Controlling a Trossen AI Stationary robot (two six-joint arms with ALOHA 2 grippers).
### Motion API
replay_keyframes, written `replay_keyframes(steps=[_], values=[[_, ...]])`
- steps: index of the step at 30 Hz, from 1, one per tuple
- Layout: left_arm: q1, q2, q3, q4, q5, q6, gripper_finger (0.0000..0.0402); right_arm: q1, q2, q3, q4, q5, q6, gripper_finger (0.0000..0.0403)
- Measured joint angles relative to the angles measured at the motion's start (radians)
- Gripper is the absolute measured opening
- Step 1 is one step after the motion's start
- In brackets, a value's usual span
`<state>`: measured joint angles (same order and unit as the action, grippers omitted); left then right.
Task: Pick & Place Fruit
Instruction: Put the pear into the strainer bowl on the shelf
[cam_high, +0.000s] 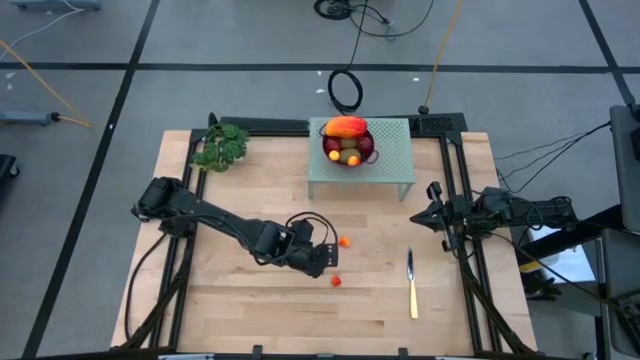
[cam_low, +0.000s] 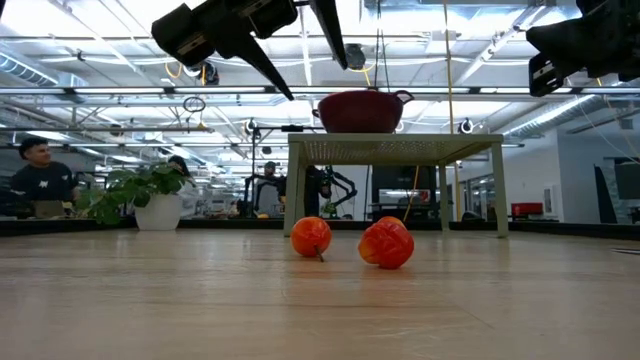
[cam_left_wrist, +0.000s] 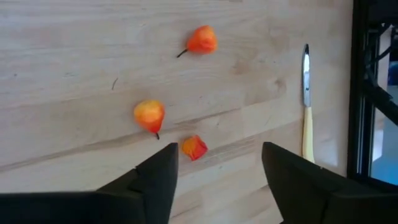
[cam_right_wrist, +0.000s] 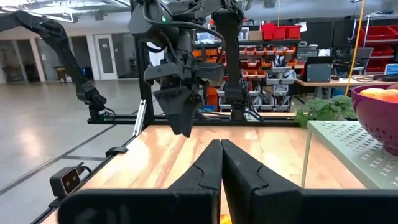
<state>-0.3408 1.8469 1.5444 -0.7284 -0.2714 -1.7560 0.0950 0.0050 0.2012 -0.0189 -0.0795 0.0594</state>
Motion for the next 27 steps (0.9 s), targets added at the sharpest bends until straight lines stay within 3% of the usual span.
replay_keyframes(steps=[7, 19, 27], values=[[-0.002, 0.029, 0.0, 0.007, -0.002, 0.009, 0.0263, 0.0, 0.0, 0.0, 0.0, 0.0, 0.0, 0.0], [0.005, 0.137, 0.0, 0.046, 0.106, -0.037, 0.0264, 0.0, 0.0, 0.0, 0.0, 0.0, 0.0, 0.0], [0.018, 0.143, 0.0, 0.044, 0.102, -0.063, 0.0264, 0.0, 0.0, 0.0, 0.0, 0.0, 0.0, 0.0]])
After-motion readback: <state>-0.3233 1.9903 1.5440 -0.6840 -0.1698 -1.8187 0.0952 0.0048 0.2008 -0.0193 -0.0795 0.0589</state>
